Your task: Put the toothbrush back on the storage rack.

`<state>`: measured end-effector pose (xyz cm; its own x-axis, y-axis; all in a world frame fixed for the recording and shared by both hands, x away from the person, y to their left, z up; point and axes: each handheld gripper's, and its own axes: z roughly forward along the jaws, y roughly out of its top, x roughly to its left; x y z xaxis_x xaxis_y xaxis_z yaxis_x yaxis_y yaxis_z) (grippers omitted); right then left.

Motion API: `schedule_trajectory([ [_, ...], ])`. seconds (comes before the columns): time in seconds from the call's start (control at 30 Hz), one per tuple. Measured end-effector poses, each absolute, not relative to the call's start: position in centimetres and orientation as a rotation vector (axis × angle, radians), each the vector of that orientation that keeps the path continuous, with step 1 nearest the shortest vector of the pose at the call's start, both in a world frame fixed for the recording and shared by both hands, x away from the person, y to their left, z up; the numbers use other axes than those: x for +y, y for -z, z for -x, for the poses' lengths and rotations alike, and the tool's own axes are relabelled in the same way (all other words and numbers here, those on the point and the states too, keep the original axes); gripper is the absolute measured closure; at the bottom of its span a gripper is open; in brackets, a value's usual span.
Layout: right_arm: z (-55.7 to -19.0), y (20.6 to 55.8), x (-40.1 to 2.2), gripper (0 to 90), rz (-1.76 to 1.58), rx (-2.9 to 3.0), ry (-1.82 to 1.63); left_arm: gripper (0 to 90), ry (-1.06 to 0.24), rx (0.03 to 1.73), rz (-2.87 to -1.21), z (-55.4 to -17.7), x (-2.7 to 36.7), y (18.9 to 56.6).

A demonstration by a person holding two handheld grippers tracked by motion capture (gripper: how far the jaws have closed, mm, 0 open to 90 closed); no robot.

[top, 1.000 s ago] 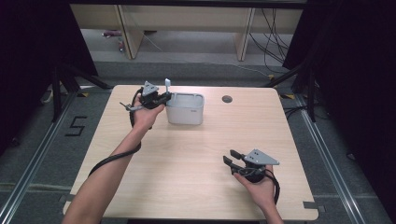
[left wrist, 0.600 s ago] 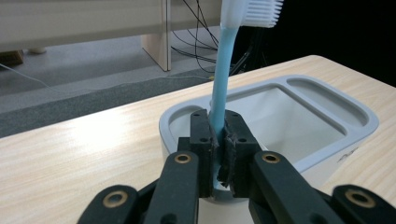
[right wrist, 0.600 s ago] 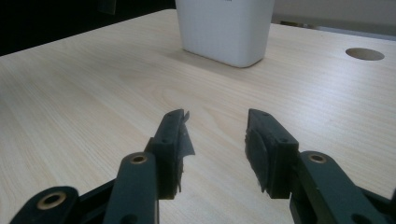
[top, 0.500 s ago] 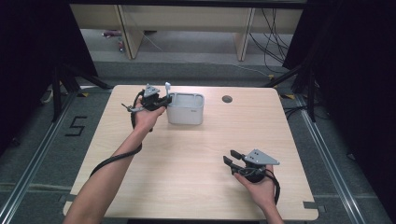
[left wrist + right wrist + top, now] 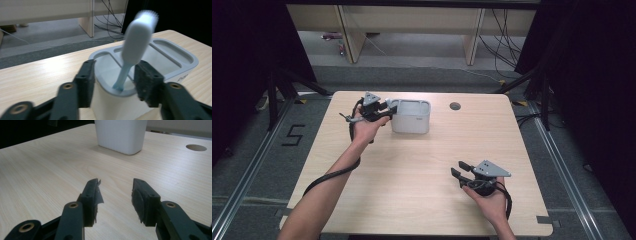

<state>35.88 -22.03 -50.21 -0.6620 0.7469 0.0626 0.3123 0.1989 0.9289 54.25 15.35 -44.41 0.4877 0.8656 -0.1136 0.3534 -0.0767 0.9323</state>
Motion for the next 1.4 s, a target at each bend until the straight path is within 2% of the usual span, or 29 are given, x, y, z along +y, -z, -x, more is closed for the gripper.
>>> schedule_trajectory([
  [0.13, -35.7, 50.1, -22.1, 57.2, -1.016, 2.098, -1.45, 40.5, -0.59, 1.081, -1.655, -53.5, 16.0, 44.7],
  [0.3, -35.7, 50.1, -22.1, 57.2, -1.02, 2.097, -1.448, 38.6, -0.574, 1.08, -1.663, -52.3, 16.8, 45.2],
  [0.9, -35.7, 50.4, -22.1, 56.9, -1.032, 2.1, -1.444, 37.9, -0.581, 1.047, -1.647, -47.5, 18.8, 45.6],
  [1.4, -35.6, 50.6, -21.9, 56.7, -1.047, 2.096, -1.441, 37.2, -0.584, 1.02, -1.654, -43.1, 20.4, 47.4],
])
